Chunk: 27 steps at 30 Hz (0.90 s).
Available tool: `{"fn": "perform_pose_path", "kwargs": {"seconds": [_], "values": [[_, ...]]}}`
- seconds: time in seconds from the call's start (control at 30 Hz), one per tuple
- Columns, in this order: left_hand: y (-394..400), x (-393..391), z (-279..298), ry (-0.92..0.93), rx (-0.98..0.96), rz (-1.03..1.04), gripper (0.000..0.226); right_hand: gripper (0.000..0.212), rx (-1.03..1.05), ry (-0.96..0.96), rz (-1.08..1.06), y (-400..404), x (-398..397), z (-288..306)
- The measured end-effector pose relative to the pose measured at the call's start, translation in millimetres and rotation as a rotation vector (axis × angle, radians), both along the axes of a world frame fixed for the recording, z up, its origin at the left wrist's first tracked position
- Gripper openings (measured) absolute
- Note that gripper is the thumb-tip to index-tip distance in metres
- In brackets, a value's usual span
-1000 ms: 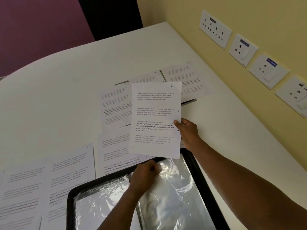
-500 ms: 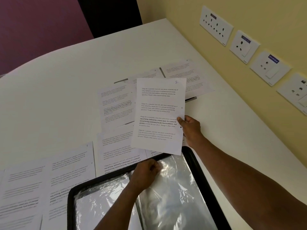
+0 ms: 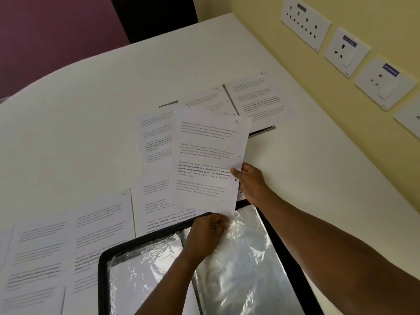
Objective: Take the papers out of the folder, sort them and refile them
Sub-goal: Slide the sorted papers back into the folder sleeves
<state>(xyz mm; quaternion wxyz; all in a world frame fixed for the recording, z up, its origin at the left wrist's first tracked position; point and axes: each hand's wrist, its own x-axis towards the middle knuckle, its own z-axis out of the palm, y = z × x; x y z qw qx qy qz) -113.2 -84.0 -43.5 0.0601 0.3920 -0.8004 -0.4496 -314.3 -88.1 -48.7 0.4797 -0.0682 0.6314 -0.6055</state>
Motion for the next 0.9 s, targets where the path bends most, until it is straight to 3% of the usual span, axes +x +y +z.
{"fn": "perform_pose_path", "kwargs": {"seconds": [0.4, 0.63, 0.77, 0.9], "values": [[-2.5, -1.8, 3.0, -0.027, -0.068, 0.044, 0.015, 0.018, 0.047, -0.055, 0.217, 17.0, -27.7, 7.3], [-12.2, 18.4, 5.6, -0.25, -0.119, -0.076, 0.03, 0.027, 0.085, 0.005, 0.326, 13.6, -40.4, 10.5], [-21.4, 42.4, -0.5, -0.321, -0.122, -0.135, 0.011, 0.025, 0.107, 0.017, 0.364, 8.5, -41.6, 8.6], [-24.5, 48.1, 1.0, -0.289, -0.108, -0.072, 0.009, 0.03, 0.136, -0.019, 0.473, 4.9, -36.1, 6.8]]}}
